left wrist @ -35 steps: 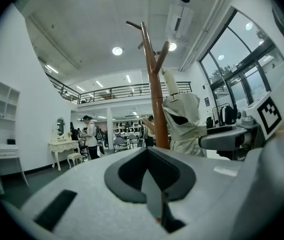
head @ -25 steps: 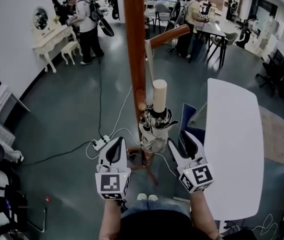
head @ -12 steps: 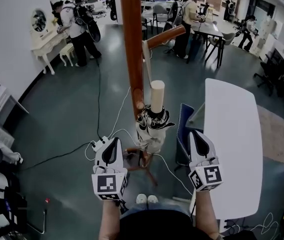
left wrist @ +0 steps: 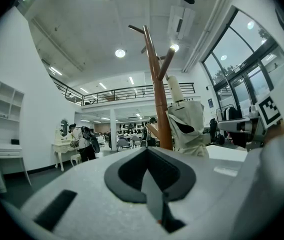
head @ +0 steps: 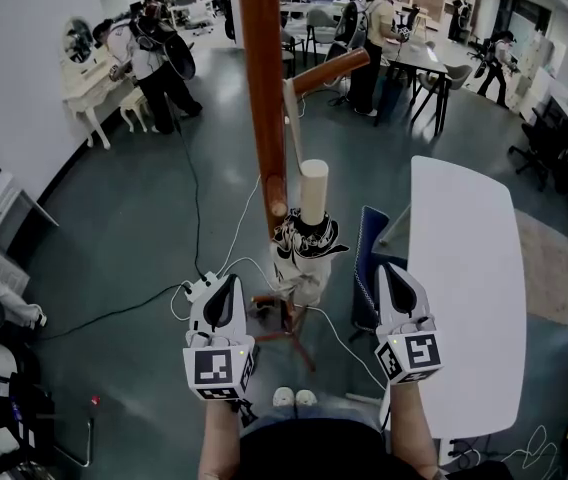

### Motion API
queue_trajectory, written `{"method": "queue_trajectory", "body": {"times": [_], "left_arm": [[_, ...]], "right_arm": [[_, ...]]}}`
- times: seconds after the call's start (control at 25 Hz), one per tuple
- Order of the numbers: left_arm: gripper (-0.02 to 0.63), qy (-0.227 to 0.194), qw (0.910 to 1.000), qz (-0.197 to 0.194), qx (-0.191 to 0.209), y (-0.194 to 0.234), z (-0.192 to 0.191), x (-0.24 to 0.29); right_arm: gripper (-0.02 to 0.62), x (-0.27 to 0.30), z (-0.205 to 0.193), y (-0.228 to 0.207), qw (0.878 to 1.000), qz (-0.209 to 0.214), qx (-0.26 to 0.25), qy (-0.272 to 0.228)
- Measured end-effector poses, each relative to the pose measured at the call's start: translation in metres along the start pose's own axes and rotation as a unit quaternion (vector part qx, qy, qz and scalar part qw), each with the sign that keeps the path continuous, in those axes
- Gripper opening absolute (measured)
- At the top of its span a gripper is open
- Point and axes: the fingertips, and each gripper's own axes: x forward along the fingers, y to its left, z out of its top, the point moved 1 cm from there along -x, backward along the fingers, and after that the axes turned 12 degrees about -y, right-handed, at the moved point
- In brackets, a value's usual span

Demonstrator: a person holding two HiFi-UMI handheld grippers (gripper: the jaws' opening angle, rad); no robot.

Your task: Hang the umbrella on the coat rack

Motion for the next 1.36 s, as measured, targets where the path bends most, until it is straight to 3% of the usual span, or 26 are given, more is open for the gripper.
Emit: {"method": "queue_trajectory", "body": {"times": [1.36], "left_arm": [[0.008,0.003,1.0,0.0,0.0,0.0033,-0.0039,0.001]], "right_arm": [[0.006,0.0065,-0.0039,0.0047,1.0,0.006,0.0,0.005]]}}
